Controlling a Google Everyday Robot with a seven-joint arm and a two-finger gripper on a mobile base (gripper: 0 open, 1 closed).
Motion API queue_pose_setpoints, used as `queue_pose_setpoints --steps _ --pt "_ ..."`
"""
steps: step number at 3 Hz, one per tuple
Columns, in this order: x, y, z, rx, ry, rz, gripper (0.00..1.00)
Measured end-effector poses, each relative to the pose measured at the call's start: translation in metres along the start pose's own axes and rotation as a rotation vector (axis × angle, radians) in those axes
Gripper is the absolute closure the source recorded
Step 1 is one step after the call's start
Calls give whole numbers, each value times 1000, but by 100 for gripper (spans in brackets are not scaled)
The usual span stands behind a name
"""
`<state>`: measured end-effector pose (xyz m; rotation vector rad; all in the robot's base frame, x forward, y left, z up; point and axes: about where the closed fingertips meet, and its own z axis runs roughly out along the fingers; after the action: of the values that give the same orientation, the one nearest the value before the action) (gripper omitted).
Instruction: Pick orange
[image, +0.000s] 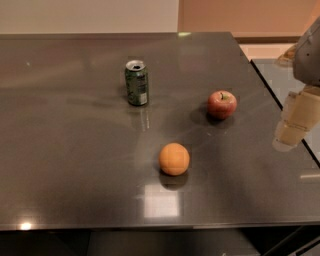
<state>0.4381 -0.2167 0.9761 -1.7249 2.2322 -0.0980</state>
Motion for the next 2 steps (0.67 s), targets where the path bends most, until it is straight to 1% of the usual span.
queue_pose_setpoints --steps 2 --pt "-5 0 1 1 -12 -9 0"
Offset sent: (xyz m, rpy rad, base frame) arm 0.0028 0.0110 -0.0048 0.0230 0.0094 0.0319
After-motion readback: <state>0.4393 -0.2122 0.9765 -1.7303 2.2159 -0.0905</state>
